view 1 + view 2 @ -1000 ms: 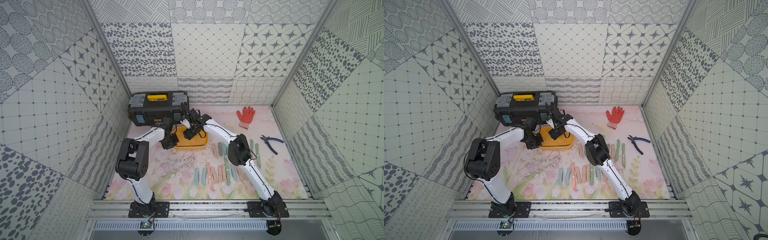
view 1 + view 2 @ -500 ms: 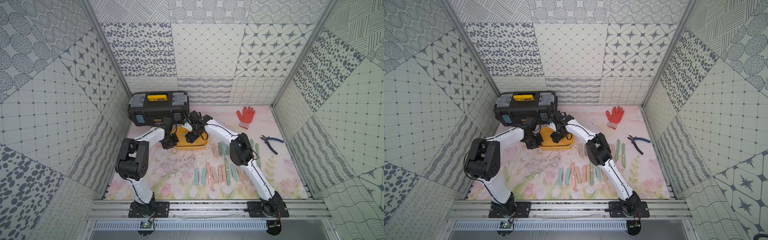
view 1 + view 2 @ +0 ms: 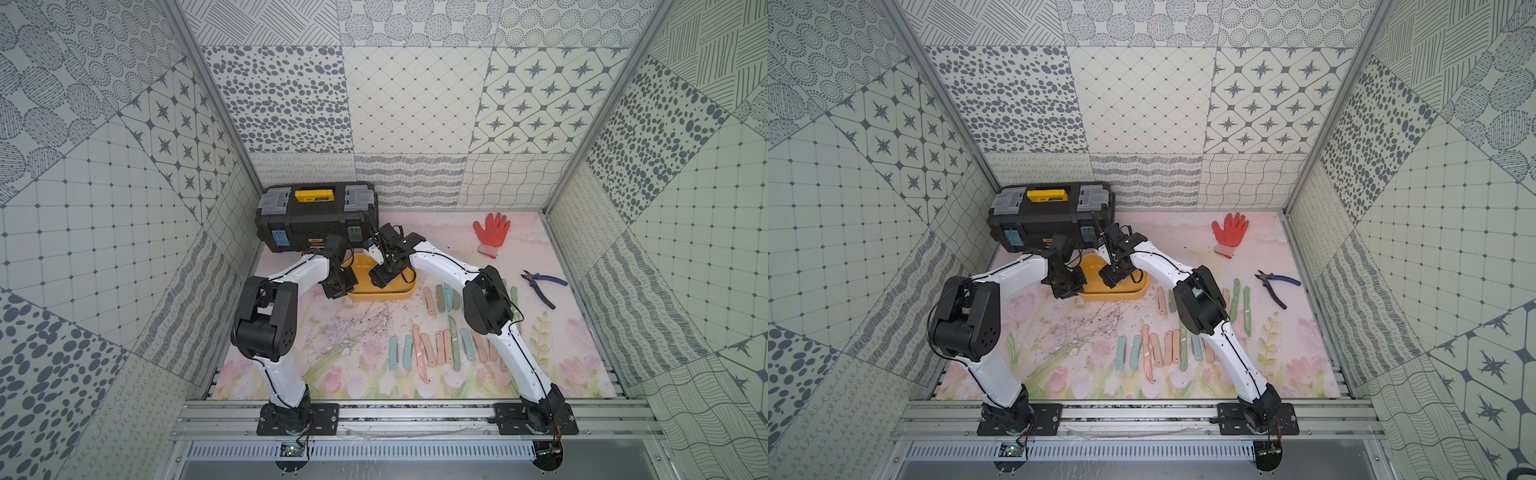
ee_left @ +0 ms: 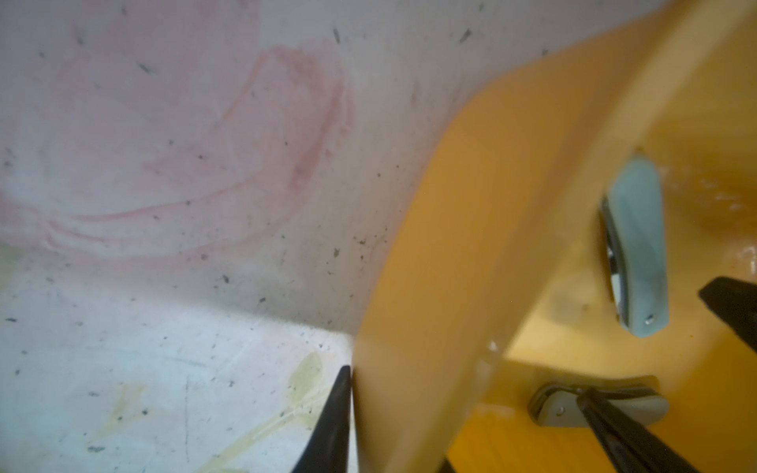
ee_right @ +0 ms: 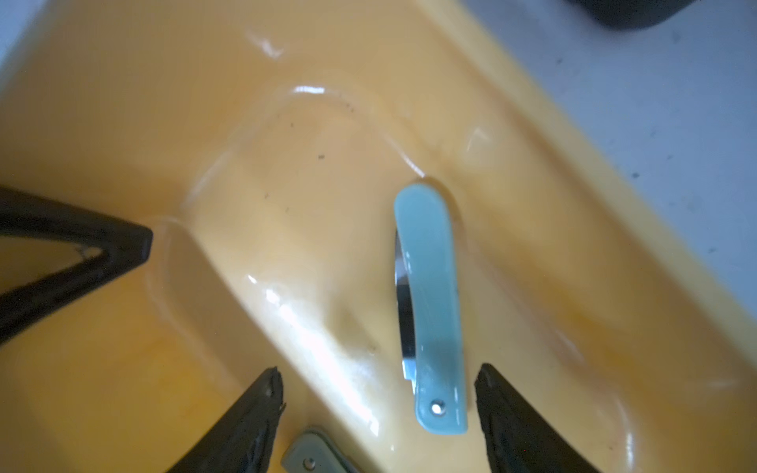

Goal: Take the fruit knife out of the storage box
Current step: Adjust the fruit knife in the storage box.

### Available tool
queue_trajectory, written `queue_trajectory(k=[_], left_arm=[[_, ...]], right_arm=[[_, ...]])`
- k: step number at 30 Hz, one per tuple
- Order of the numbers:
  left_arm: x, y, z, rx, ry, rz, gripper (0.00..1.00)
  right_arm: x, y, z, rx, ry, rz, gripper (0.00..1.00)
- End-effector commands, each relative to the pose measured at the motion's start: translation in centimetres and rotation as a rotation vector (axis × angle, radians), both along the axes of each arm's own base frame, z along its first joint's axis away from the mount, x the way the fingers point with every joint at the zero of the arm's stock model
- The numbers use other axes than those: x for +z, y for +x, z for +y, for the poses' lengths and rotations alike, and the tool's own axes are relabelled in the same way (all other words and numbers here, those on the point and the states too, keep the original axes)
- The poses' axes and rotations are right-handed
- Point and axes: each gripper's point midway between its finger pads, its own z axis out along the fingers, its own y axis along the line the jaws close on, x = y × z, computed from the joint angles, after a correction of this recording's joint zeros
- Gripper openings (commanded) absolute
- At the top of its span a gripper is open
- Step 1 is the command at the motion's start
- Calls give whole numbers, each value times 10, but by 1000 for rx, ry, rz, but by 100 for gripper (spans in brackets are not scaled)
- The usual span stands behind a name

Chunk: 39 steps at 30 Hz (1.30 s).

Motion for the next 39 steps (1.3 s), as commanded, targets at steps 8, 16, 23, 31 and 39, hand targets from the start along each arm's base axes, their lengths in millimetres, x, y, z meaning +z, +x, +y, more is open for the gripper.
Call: queue_trajectory(k=[8, 16, 23, 31, 39], left_arm=[[-3, -7, 0, -13, 2, 25, 18], [-5, -6, 0, -12, -1, 27, 18], [-5, -7, 0, -12, 0, 29, 18], [-5, -7, 0, -11, 1, 30, 18], [-4, -6, -1, -14, 0, 28, 18]], right_arm=[[-27, 4, -6, -2, -111, 44, 75], [-38, -2, -20, 18, -194, 64, 73], [-52, -7, -32, 30, -264, 91, 68], [-56, -6, -19, 50, -223, 82, 66], [-69, -9, -21, 63, -246, 102, 67]])
